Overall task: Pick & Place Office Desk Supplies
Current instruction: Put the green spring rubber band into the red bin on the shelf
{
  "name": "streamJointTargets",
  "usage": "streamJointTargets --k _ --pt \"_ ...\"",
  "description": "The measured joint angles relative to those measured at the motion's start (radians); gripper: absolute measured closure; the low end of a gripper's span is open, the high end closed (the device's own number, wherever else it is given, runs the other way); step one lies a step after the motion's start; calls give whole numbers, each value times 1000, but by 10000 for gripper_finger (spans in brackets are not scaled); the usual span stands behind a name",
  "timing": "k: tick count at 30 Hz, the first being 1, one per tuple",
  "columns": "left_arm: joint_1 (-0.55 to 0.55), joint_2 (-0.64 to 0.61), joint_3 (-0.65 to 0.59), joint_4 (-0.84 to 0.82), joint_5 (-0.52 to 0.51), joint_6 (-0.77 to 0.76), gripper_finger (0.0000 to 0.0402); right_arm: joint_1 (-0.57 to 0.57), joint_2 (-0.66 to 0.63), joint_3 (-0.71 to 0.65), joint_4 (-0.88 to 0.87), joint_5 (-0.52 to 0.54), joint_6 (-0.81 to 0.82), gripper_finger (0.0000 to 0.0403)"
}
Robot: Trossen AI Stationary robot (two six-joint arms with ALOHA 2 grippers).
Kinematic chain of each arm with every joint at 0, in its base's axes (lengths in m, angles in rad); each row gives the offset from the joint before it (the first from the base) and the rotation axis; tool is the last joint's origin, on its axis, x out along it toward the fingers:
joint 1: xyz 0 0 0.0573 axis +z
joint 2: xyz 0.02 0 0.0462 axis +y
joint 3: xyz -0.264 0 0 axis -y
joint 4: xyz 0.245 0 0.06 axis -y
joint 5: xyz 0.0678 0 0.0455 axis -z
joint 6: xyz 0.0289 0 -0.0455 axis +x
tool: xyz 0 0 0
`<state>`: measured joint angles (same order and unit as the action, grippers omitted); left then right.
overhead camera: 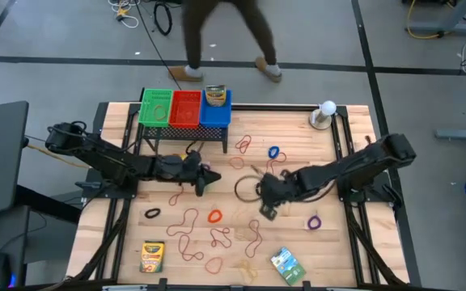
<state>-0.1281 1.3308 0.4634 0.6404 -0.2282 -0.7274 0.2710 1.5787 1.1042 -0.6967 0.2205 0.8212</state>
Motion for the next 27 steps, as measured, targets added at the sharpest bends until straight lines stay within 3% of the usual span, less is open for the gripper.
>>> streamJointTargets --k 4,8,16,21,27 --pt "5 0 58 37 -30 90 288 -58 -44 0 86 91 27 389" --pt "5 27 137 -21 -61 176 240 -105 -68 0 196 109 41 387" --pt "3 139 269 -115 -114 188 169 -149 -88 1 350 116 -67 388" --pt "3 184 313 -121 -137 186 173 -152 -88 1 383 113 -86 389" --pt "3 200 347 -199 -138 186 233 -150 -88 1 444 93 -98 387"
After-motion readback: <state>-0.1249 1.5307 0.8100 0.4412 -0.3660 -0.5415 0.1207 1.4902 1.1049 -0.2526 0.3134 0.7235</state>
